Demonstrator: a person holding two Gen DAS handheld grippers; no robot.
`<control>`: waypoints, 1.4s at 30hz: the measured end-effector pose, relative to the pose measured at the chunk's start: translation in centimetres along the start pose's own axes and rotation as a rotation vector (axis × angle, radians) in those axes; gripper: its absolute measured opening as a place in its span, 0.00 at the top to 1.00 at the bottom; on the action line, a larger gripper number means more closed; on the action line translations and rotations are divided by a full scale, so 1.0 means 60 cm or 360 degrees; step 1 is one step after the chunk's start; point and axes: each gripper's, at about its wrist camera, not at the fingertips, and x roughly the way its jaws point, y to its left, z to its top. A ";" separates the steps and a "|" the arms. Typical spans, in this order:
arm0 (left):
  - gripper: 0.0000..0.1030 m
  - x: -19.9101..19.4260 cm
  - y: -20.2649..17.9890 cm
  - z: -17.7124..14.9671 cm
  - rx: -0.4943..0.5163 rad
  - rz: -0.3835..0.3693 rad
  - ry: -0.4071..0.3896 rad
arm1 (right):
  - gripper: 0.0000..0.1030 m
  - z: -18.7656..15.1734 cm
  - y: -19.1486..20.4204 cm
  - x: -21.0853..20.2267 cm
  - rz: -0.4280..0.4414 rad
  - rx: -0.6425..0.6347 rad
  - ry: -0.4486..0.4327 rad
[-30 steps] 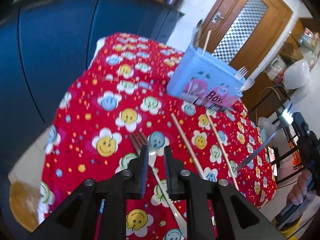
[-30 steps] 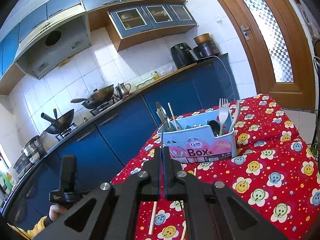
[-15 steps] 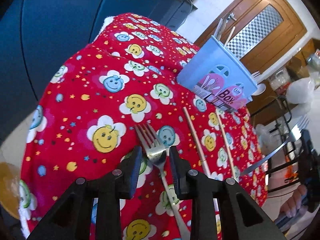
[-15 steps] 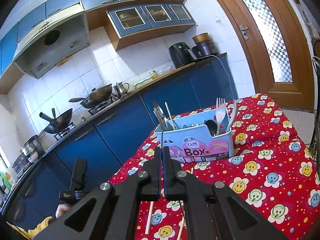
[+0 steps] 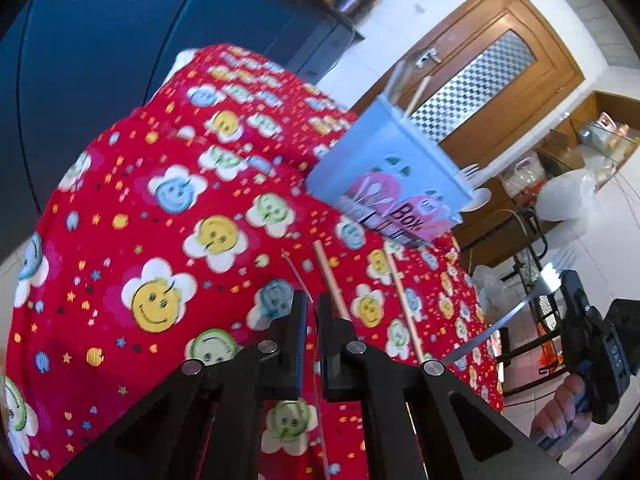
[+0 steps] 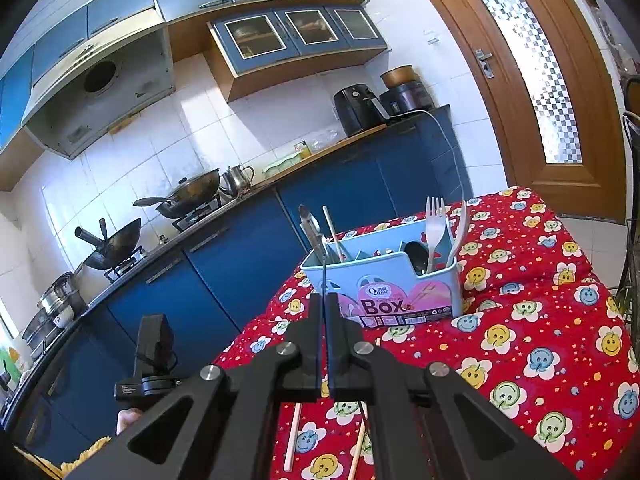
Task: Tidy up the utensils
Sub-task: 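Carry the metal fork over the box with the left tool while the right tool carries its fork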
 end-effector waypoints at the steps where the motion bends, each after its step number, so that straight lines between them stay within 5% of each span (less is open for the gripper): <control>1: 0.96 -0.005 -0.007 0.001 0.0020 0.0001 -0.0020 | 0.98 0.001 0.001 0.000 0.0001 -0.0002 -0.0004; 11: 0.99 -0.078 -0.092 0.025 0.0242 -0.0042 -0.0309 | 0.98 0.027 0.008 -0.015 -0.0009 -0.0045 -0.0080; 20: 0.99 -0.098 -0.178 0.106 0.0392 -0.0111 -0.0554 | 0.98 0.075 0.004 -0.005 -0.0048 -0.0100 -0.0138; 33: 0.99 -0.061 -0.266 0.252 0.0485 -0.0116 -0.0863 | 0.98 0.179 -0.031 0.054 -0.0130 -0.0163 -0.0240; 42: 0.99 0.010 -0.261 0.262 0.0551 -0.0012 -0.0918 | 0.98 0.202 -0.067 0.111 -0.0172 -0.0179 -0.0265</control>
